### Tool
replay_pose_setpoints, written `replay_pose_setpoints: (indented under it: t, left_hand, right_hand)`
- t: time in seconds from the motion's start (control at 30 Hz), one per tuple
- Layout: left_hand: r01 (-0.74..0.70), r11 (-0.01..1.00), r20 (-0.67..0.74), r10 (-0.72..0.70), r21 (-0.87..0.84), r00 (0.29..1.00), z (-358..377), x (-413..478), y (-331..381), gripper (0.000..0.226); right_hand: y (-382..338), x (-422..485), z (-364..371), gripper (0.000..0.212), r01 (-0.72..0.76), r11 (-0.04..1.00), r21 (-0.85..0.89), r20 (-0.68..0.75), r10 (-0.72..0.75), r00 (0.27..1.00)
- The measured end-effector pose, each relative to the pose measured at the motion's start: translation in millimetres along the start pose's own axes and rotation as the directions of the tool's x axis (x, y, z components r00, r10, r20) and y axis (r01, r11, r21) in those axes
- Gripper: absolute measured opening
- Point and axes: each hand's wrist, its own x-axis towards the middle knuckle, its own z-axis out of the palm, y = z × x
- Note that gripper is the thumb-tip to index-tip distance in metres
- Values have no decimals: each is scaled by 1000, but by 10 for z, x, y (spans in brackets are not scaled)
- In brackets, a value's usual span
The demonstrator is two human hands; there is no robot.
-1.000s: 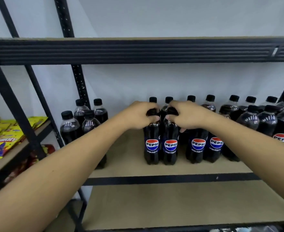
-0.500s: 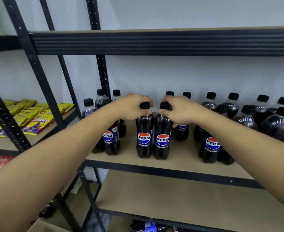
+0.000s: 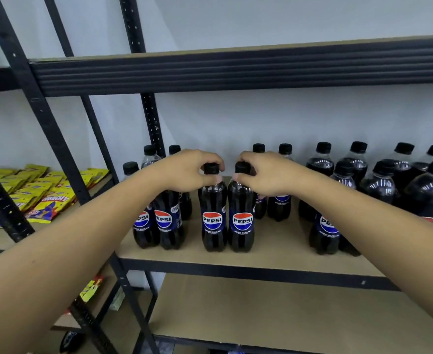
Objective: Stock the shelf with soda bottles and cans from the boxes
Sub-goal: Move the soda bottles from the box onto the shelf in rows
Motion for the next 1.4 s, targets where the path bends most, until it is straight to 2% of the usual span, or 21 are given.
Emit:
replay_pose_setpoints:
  t: [0.17, 0.27, 0.37, 0.47, 0.63, 0.77, 0.87, 0.93, 1.17, 1.4]
  left_hand:
    - [-45, 998, 88, 41, 39, 995, -187, 187, -12, 35]
    - [-75, 997, 94, 74, 4, 993, -348, 390, 53, 35]
    - [-133, 987, 69, 127, 88, 990, -435, 664, 145, 39]
    - [-164, 976, 81, 154, 146, 985, -420, 980, 197, 45]
    - [-261, 938, 185, 222, 227, 957, -301, 1395, 323, 60]
    - [-336, 921, 248, 284, 197, 926, -145, 1620, 336, 46]
    - [-368, 915, 217, 330, 167, 919, -91, 1680, 315, 25]
    - [-376, 916, 212, 343, 140, 915, -102, 1676, 291, 21]
    - [-312, 949, 256, 290, 48, 922, -193, 1594, 36, 22]
    - [-235, 971, 290, 212, 44, 933, -337, 1377, -287, 22]
  right_hand:
    - [19, -44, -113, 47, 15, 1000, 8, 17, -15, 1000]
    - [29, -71, -293, 45, -24, 1000, 17, -20, 24, 1000]
    - [111, -39, -513, 39, -107, 989, -105, -96, 97, 991]
    - [290, 59, -619, 47, -245, 950, -194, -142, 220, 965]
    - [488, 288, -487, 64, -369, 909, -194, -28, 371, 928]
    - [611, 424, -354, 48, -423, 879, -220, 6, 435, 900]
    - [670, 433, -308, 37, -418, 890, -179, -55, 416, 908]
    - [687, 427, -298, 34, -405, 901, -158, -80, 397, 914]
    - [542, 563, -246, 26, -347, 938, 2, -47, 347, 937]
    - [305, 763, -149, 22, -256, 965, 59, -9, 257, 966]
